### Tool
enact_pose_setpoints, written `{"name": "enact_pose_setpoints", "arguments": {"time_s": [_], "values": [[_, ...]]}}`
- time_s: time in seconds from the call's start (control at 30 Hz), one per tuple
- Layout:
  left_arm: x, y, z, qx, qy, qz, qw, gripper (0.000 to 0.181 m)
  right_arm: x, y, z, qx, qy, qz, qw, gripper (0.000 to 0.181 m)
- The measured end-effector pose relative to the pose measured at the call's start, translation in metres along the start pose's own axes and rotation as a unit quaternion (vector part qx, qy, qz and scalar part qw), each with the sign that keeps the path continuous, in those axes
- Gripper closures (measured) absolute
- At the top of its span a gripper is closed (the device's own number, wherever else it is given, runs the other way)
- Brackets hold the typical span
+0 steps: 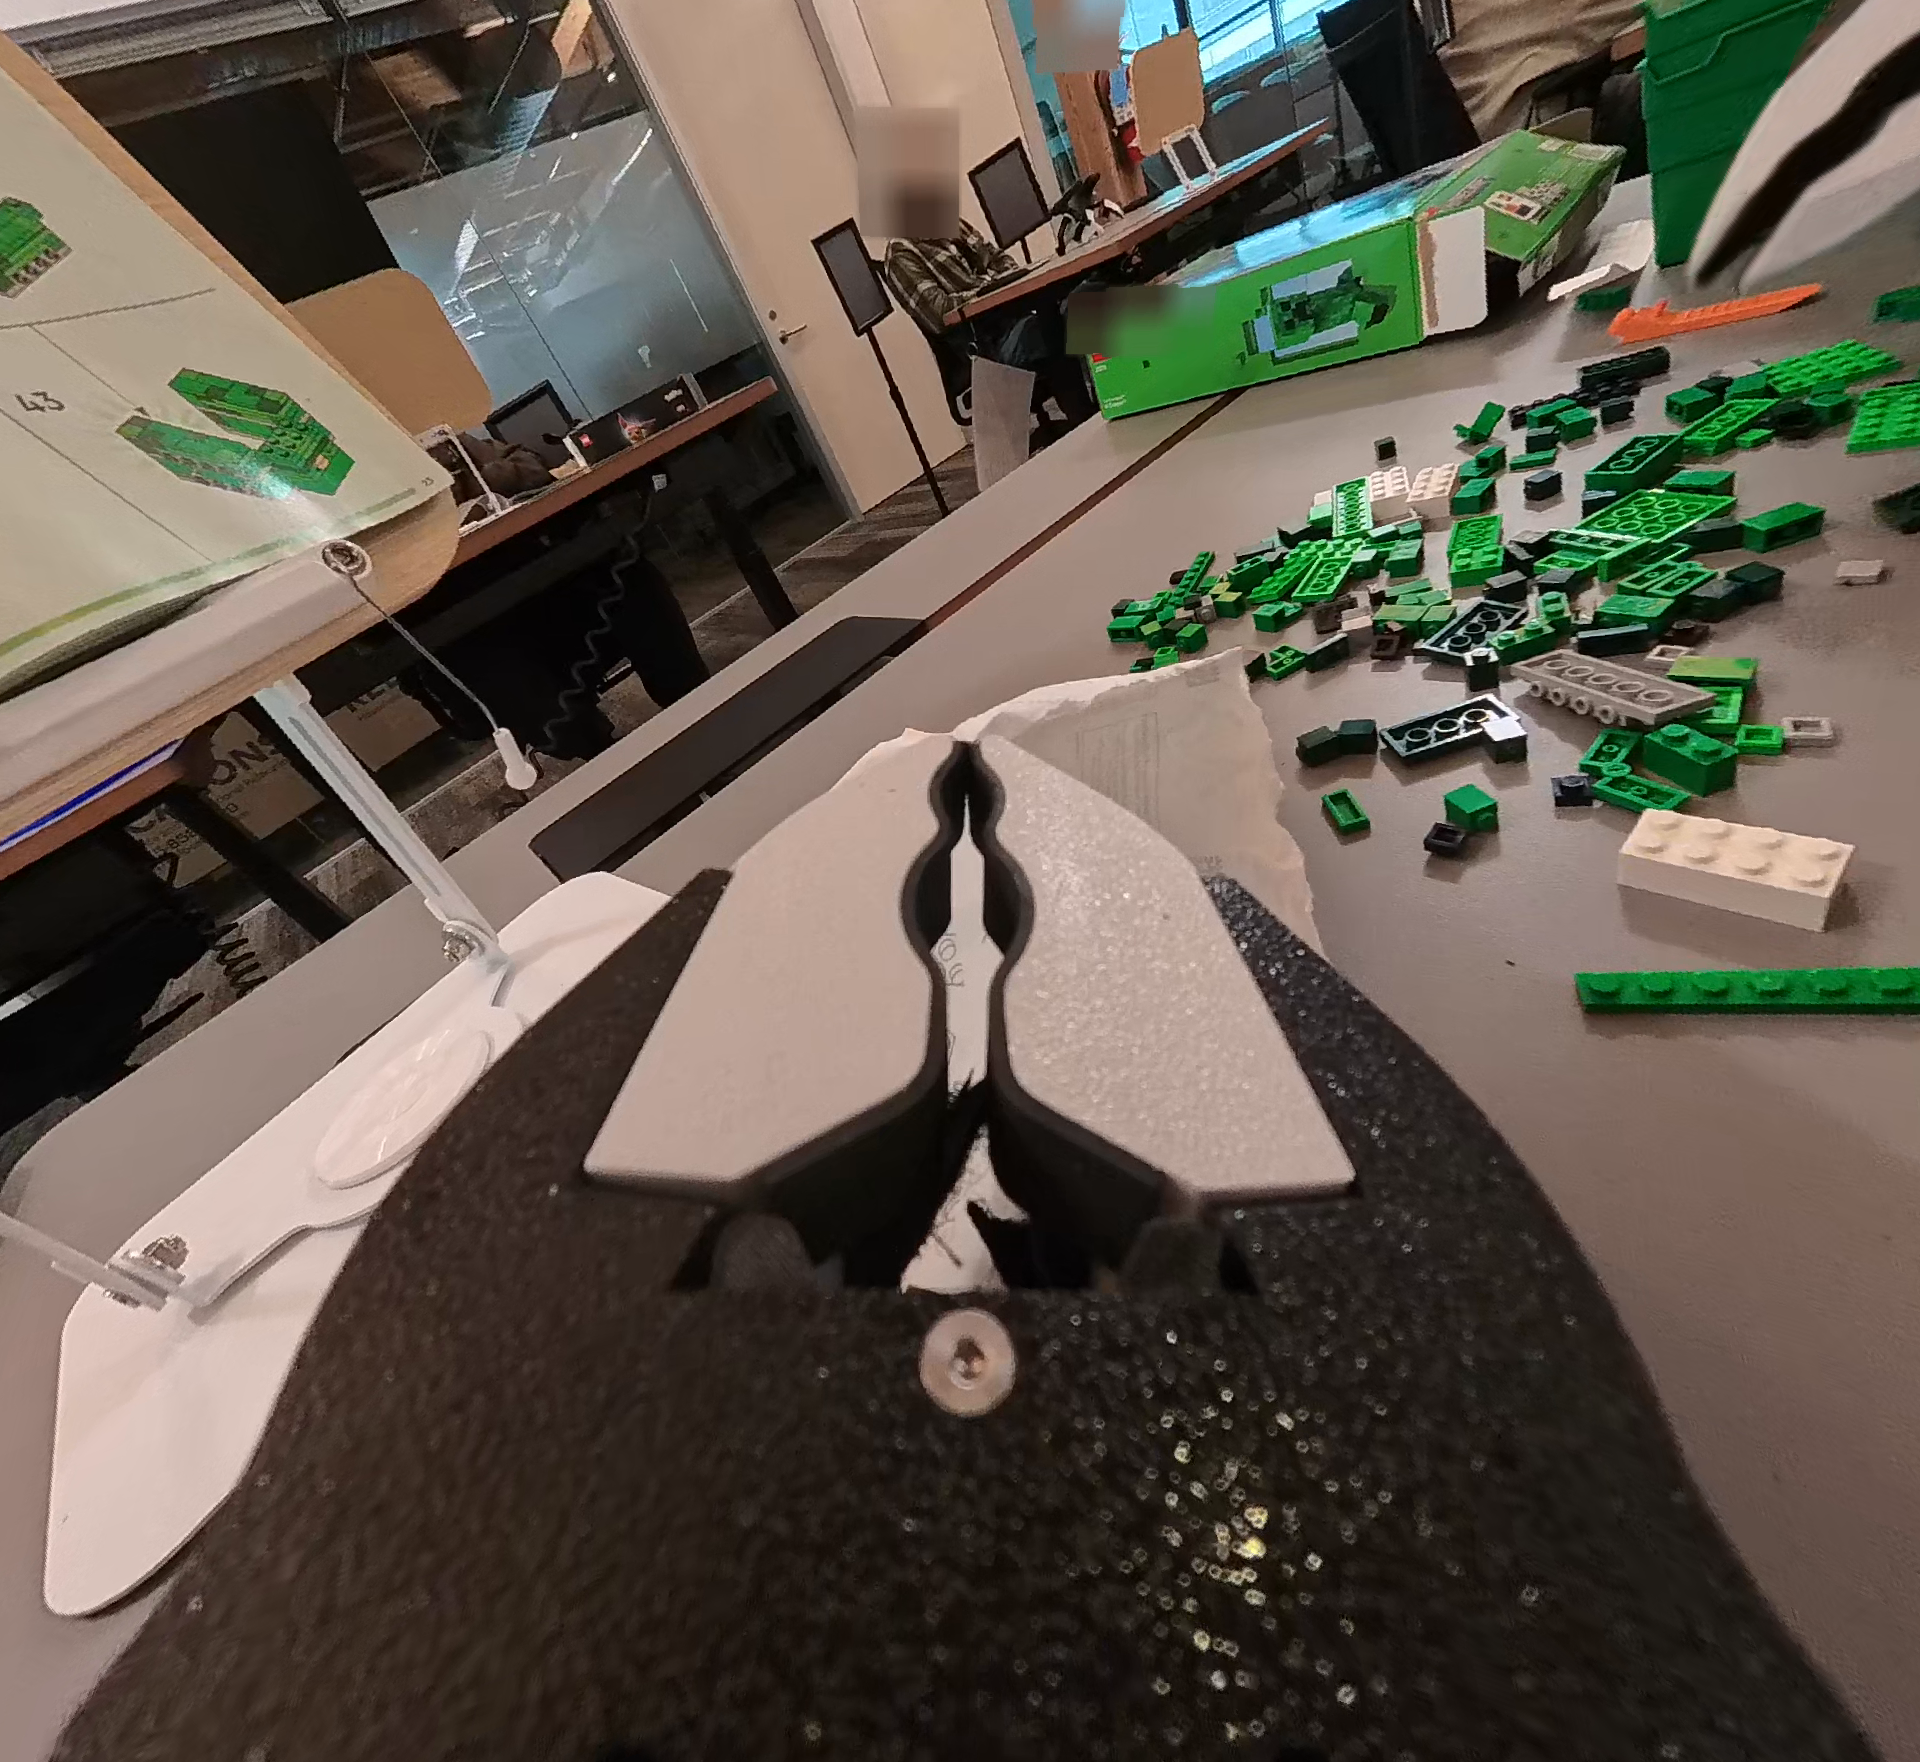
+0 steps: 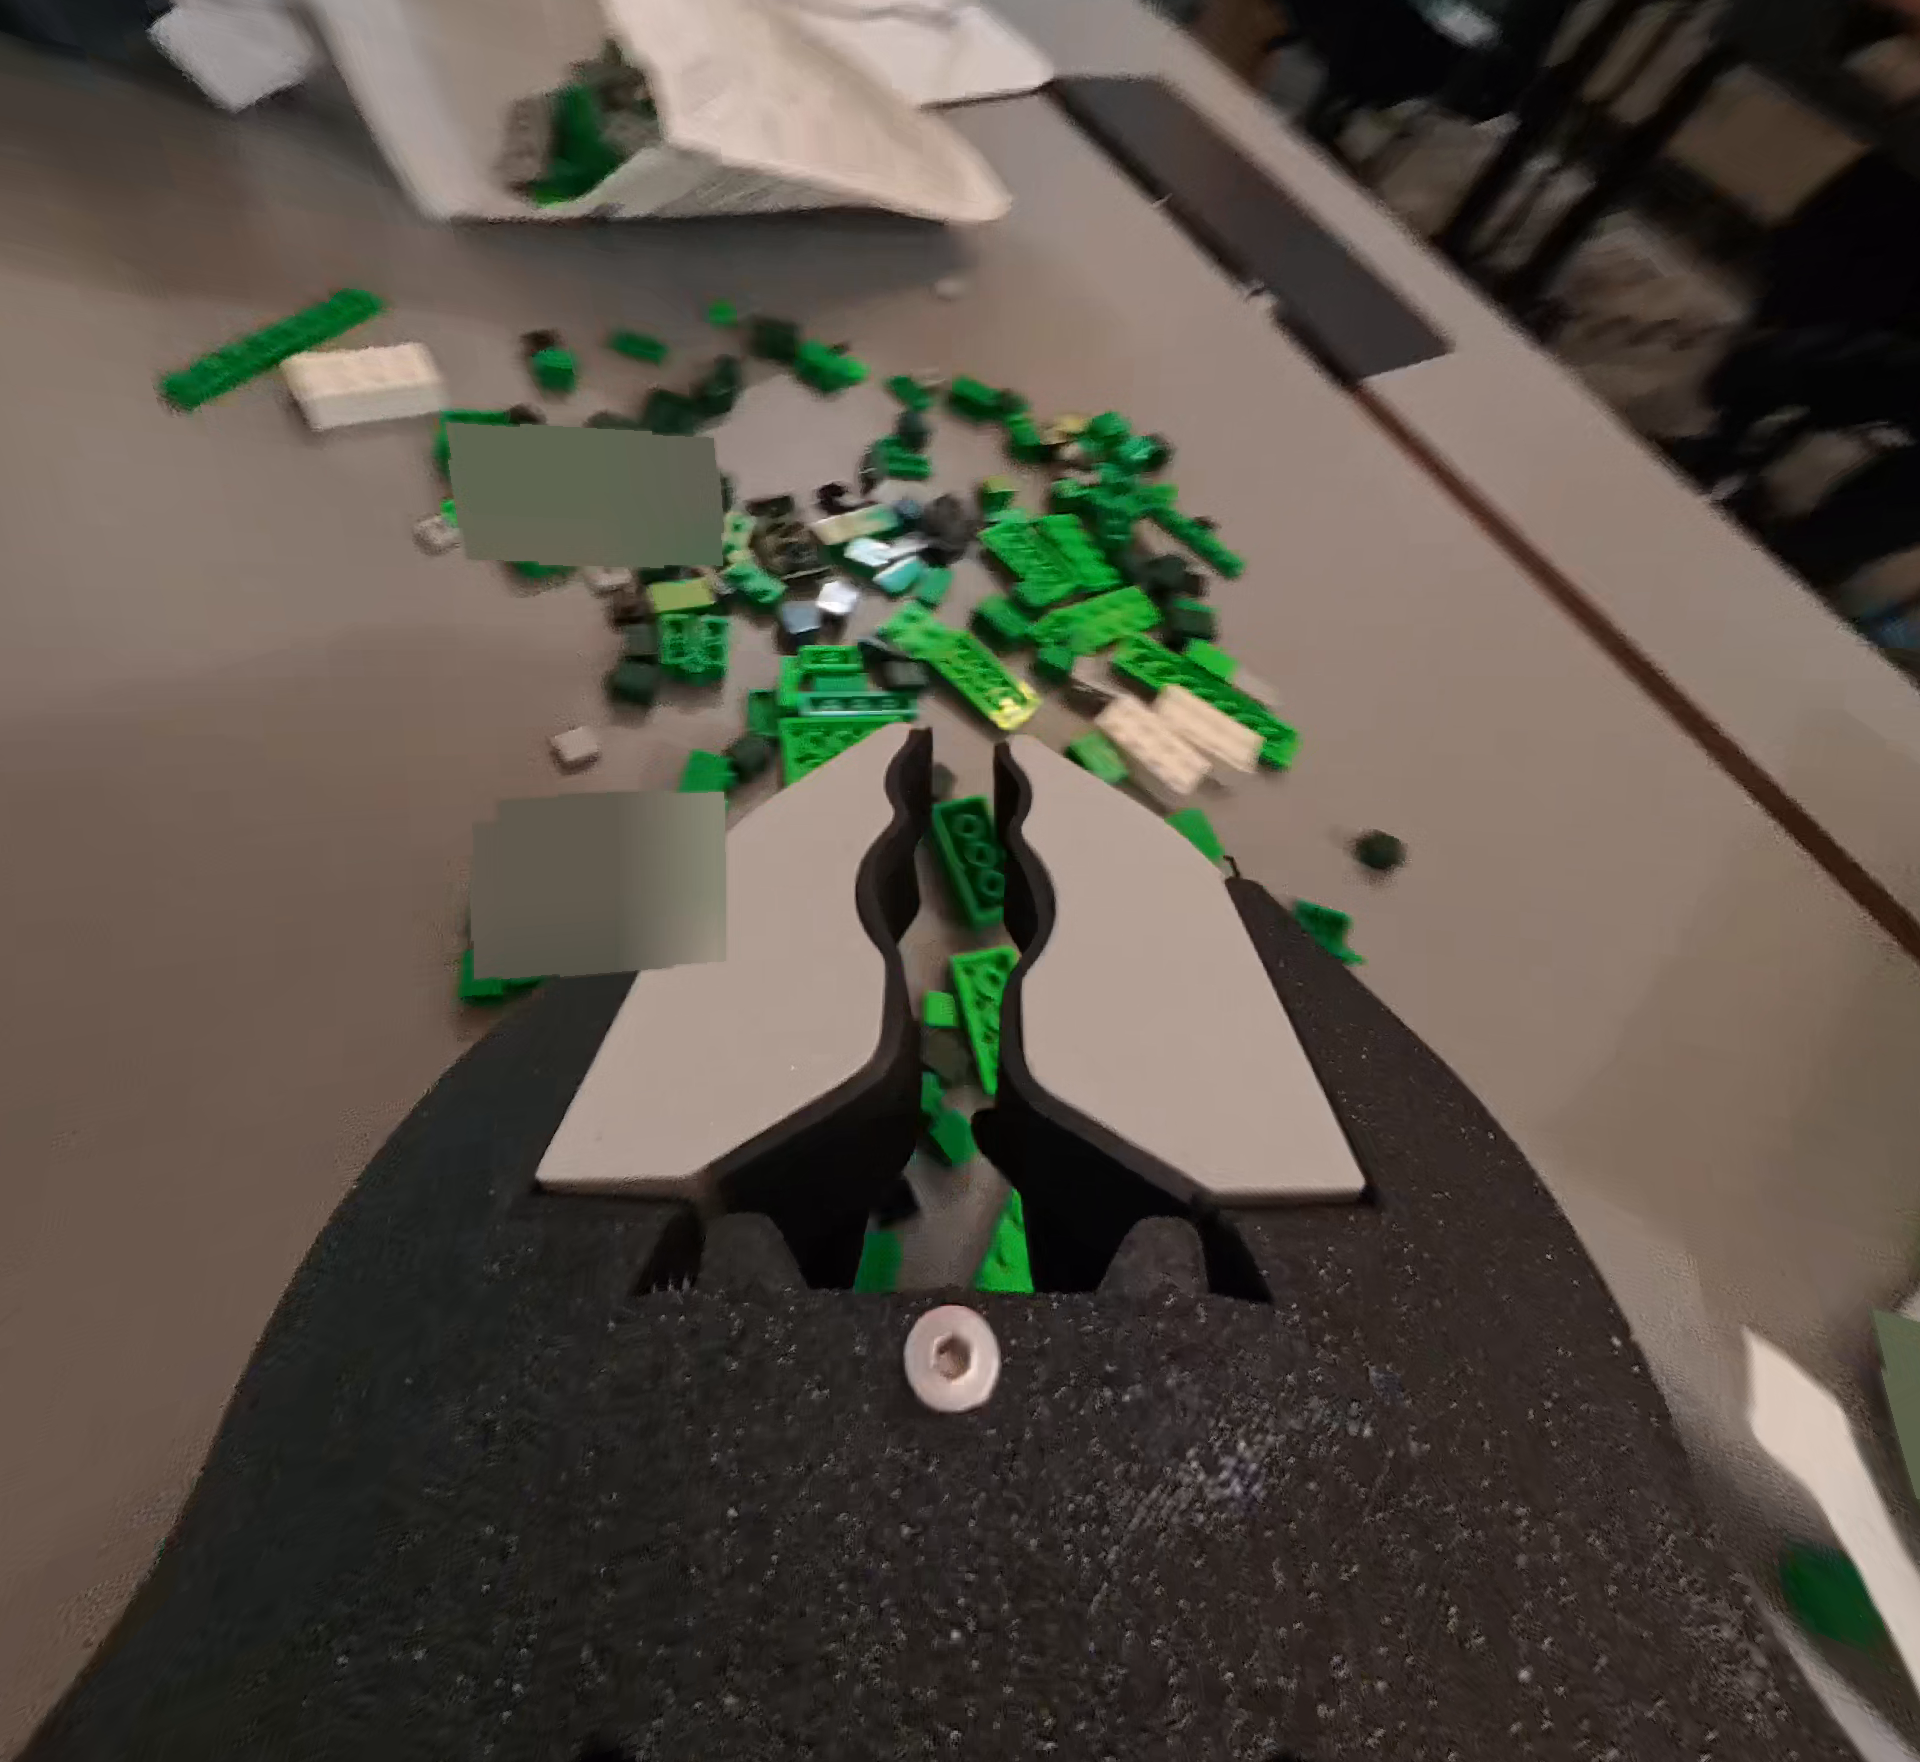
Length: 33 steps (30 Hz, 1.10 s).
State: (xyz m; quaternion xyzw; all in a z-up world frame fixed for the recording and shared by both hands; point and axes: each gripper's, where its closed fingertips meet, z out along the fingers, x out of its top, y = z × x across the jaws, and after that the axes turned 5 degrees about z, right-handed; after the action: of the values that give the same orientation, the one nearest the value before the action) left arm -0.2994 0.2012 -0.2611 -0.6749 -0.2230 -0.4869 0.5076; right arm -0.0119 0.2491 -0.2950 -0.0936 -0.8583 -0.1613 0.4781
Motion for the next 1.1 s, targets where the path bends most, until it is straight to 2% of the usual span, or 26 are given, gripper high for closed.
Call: {"name": "enact_pose_setpoints", "arguments": {"time_s": [0.13,0.27,0.57,0.93,1.1], "values": [[0.000,-0.001,0.000,0.001,0.001,-0.002,1.000,0.181,-0.010,-0.029,0.028,0.074,-0.105,-0.070,0.989,0.161],[0.000,-0.001,0.000,0.000,0.002,-0.002,1.000,0.181,-0.011,-0.054,0.040,0.161,-0.148,-0.099,0.971,0.158],[0.000,-0.001,0.000,-0.001,0.001,0.001,1.000,0.181,-0.021,-0.061,0.057,0.238,-0.252,-0.131,0.929,0.160],[0.000,0.000,0.000,-0.003,0.000,0.004,1.000,0.181,-0.019,-0.066,0.071,0.264,-0.239,-0.125,0.926,0.163],[0.001,0.000,0.000,0.000,0.000,0.004,1.000,0.181,-0.008,-0.064,0.069,0.256,-0.216,-0.134,0.933,0.164]]}}
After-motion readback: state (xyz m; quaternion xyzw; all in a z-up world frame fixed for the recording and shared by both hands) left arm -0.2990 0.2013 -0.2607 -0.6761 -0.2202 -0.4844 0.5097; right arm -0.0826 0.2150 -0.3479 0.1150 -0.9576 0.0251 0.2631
